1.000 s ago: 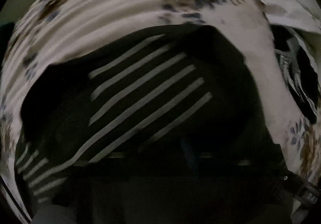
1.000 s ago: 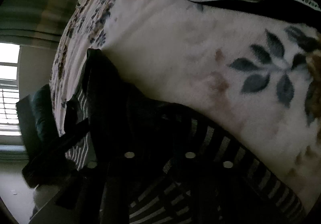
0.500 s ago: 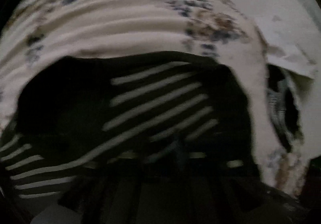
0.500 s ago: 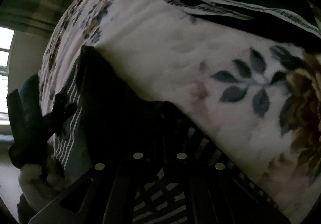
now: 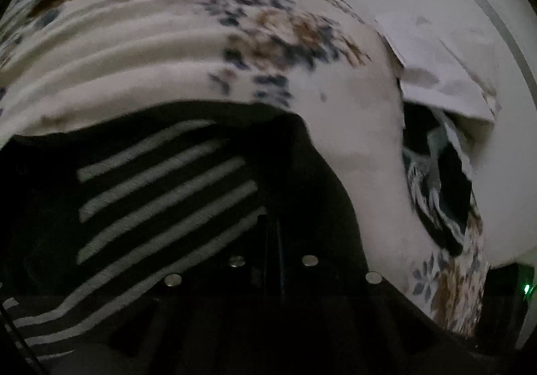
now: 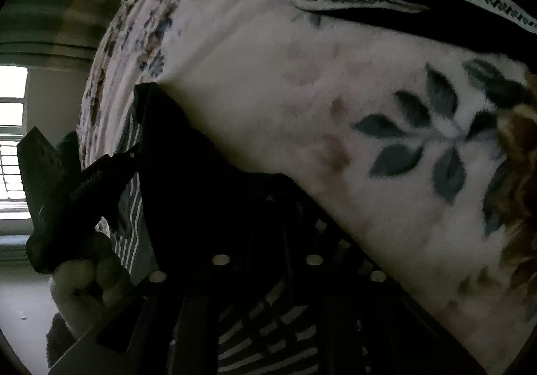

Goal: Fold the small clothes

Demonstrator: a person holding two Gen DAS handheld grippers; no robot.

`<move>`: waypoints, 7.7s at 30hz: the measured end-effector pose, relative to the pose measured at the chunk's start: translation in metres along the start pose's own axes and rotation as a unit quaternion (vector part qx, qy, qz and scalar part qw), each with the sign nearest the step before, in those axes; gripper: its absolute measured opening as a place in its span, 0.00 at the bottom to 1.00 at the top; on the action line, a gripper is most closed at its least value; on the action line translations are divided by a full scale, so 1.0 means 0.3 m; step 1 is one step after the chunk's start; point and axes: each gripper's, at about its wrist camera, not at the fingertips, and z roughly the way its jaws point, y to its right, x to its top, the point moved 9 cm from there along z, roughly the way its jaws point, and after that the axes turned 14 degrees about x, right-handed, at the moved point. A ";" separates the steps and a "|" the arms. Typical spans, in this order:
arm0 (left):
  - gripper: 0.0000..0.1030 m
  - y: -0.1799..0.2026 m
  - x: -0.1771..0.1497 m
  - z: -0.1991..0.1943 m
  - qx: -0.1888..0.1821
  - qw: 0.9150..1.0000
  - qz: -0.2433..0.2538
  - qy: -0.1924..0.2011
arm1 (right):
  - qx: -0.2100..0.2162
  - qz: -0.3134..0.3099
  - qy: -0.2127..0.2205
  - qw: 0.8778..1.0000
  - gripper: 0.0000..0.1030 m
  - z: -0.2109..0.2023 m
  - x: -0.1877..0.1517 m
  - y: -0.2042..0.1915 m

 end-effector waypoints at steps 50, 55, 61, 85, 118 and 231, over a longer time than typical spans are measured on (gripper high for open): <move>0.98 -1.063 -2.106 -0.979 0.251 0.739 -0.623 -0.043 | -0.230 -0.384 -0.159 0.880 1.00 -0.064 -0.832 -0.369; 0.72 -1.133 -2.199 -0.857 0.187 0.735 -0.651 -0.030 | -0.246 -0.372 -0.179 0.877 1.00 0.026 -0.877 -0.317; 0.04 -1.181 -2.099 -0.933 0.169 0.763 -0.623 0.035 | -0.267 -0.341 -0.184 0.882 1.00 0.104 -0.905 -0.302; 0.71 -1.651 -2.252 -1.005 0.026 0.665 -0.739 0.110 | -0.264 -0.325 -0.177 0.891 1.00 0.233 -1.081 -0.402; 0.23 -0.509 -0.550 -0.747 0.042 0.931 -0.349 0.099 | -0.227 -0.267 -0.095 0.932 1.00 -0.001 -0.376 -0.242; 1.00 -1.218 -0.599 -0.488 0.352 0.893 -0.281 -0.005 | -0.203 -0.444 -0.228 0.842 1.00 0.616 -0.113 -0.675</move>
